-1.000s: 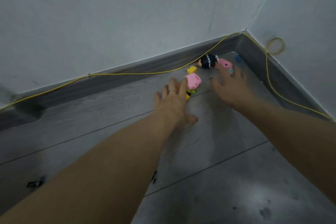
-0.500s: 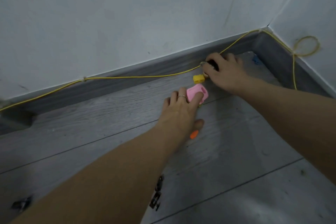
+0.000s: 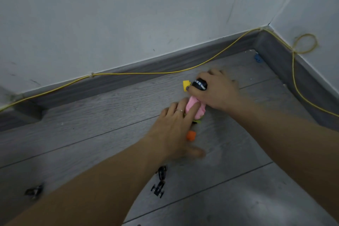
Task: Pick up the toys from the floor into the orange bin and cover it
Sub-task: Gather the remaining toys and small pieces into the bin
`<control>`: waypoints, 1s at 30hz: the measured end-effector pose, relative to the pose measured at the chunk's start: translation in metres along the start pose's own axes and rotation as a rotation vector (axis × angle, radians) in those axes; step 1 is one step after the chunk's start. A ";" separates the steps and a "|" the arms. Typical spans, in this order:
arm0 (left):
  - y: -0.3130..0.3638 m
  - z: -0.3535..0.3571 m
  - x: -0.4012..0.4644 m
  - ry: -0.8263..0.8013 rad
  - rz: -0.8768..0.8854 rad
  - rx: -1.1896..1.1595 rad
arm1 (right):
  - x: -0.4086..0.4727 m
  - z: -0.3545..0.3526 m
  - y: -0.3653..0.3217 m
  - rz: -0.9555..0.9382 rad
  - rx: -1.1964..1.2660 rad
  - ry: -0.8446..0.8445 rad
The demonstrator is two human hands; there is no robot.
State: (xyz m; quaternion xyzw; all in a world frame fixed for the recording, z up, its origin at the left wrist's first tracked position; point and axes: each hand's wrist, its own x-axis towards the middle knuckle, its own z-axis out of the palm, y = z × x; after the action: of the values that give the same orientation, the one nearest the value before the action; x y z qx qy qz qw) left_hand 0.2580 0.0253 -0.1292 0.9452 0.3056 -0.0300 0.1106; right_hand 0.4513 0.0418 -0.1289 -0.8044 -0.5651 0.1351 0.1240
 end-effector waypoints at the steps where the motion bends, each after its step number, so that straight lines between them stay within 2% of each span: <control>1: 0.001 -0.001 -0.009 -0.022 0.013 0.047 | -0.010 0.000 -0.002 -0.001 -0.003 0.000; 6: 0.002 -0.001 -0.041 -0.021 -0.067 0.117 | -0.064 0.011 -0.016 0.003 -0.043 -0.013; 13: 0.020 -0.008 -0.103 -0.207 -0.148 0.026 | -0.154 0.021 -0.040 0.078 -0.039 -0.049; 19: 0.034 -0.008 -0.146 -0.179 -0.218 0.020 | -0.188 0.008 -0.058 0.242 0.224 -0.040; 23: 0.043 -0.008 -0.158 -0.213 -0.229 0.016 | -0.202 0.002 -0.066 0.281 0.435 -0.010; 27: 0.055 -0.009 -0.159 -0.313 -0.239 0.073 | -0.212 -0.007 -0.075 0.393 0.724 -0.003; 30: 0.063 -0.005 -0.155 -0.326 -0.269 0.084 | -0.217 -0.010 -0.075 0.491 0.849 -0.025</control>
State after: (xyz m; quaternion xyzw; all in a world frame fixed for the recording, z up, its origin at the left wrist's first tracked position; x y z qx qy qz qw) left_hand 0.1694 -0.1119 -0.0934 0.8822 0.4057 -0.2099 0.1140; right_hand 0.3190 -0.1390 -0.0762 -0.7905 -0.2555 0.3884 0.3987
